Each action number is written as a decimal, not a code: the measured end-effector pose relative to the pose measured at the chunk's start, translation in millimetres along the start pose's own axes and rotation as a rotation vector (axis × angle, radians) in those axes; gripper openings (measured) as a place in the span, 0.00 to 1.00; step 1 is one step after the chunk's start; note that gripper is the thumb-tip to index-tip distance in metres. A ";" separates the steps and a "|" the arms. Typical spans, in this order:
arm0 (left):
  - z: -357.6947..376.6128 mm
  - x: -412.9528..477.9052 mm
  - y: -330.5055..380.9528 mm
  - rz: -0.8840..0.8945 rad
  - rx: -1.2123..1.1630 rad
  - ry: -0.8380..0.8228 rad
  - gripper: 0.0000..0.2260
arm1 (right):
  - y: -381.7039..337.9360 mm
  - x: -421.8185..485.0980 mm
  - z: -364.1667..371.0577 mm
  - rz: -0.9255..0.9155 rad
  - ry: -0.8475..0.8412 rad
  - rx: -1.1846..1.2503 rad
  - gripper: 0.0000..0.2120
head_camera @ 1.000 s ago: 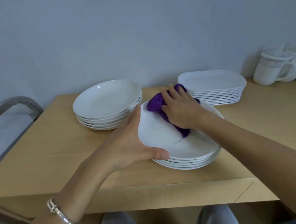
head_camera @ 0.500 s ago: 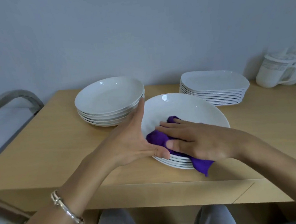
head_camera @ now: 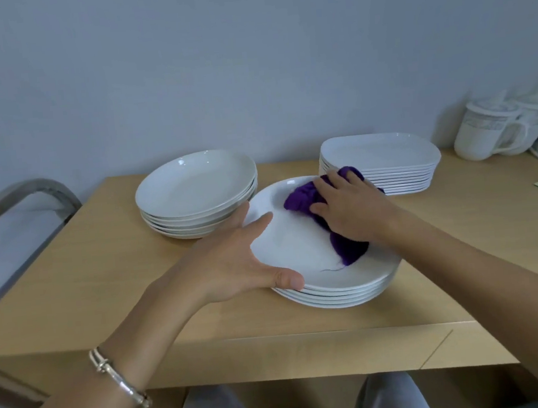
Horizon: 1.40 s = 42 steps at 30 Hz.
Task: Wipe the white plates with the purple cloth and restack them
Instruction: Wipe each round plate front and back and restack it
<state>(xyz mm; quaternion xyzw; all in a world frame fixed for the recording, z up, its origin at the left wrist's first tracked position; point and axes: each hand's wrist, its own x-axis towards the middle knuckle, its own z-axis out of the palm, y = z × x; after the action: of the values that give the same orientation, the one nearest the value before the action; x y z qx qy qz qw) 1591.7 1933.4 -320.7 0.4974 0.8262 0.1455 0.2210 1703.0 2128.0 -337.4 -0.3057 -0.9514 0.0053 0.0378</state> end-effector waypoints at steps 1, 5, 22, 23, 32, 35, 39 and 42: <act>-2.4 -2.0 3.0 -0.008 0.026 -0.010 0.61 | 2.9 -9.5 -2.5 -0.012 0.002 0.011 0.25; -9.1 -10.9 20.6 0.032 0.255 -0.082 0.37 | 1.3 -47.0 -10.5 -0.070 -0.053 0.078 0.27; 28.7 -15.9 60.3 0.376 0.516 -0.074 0.19 | 10.6 -69.8 -74.8 0.041 0.347 0.586 0.15; 27.1 -16.4 61.6 0.384 0.508 -0.034 0.19 | 10.9 -73.2 -82.4 0.035 0.391 0.610 0.14; -4.8 -8.4 69.5 0.513 -0.275 0.501 0.18 | -9.7 -95.9 -119.1 -0.076 0.792 0.807 0.21; -21.0 -1.5 66.2 0.443 -0.612 0.635 0.15 | -12.0 -97.2 -122.1 -0.099 0.850 0.801 0.22; -27.7 2.4 55.3 0.238 -1.398 0.505 0.16 | -11.3 -93.3 -117.9 -0.089 0.793 0.781 0.21; -14.9 1.1 51.9 0.083 -1.707 0.398 0.16 | -10.0 -86.2 -108.8 -0.056 0.695 0.740 0.24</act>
<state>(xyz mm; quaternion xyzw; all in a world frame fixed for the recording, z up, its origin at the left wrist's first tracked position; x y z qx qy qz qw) 1623.0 1958.1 -284.3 0.1571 0.4397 0.8060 0.3639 1775.2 2068.3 -234.5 -0.2299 -0.8248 0.2389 0.4579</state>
